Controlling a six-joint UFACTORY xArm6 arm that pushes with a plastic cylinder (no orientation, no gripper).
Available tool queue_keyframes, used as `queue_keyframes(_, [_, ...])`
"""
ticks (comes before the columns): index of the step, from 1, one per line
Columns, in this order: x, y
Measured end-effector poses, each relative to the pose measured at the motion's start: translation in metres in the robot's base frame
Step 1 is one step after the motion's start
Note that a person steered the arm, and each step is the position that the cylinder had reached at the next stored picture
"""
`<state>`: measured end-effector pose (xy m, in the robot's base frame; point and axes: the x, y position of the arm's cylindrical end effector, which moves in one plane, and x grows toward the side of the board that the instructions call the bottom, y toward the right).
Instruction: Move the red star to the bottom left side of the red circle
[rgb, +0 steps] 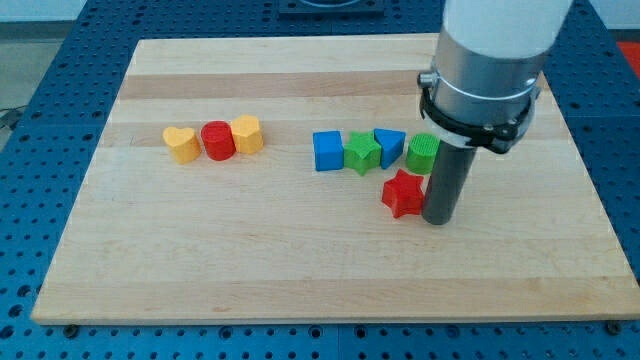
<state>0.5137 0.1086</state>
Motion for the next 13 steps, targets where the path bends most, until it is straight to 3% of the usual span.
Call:
queue_keyframes(2, [-0.008, 0.018])
queue_keyframes(3, [-0.035, 0.011])
queue_keyframes(5, [-0.042, -0.014])
queue_keyframes(9, [-0.006, -0.110])
queue_keyframes(10, [-0.009, -0.114])
queue_keyframes(11, [-0.003, -0.066])
queue_keyframes(13, [0.029, -0.072])
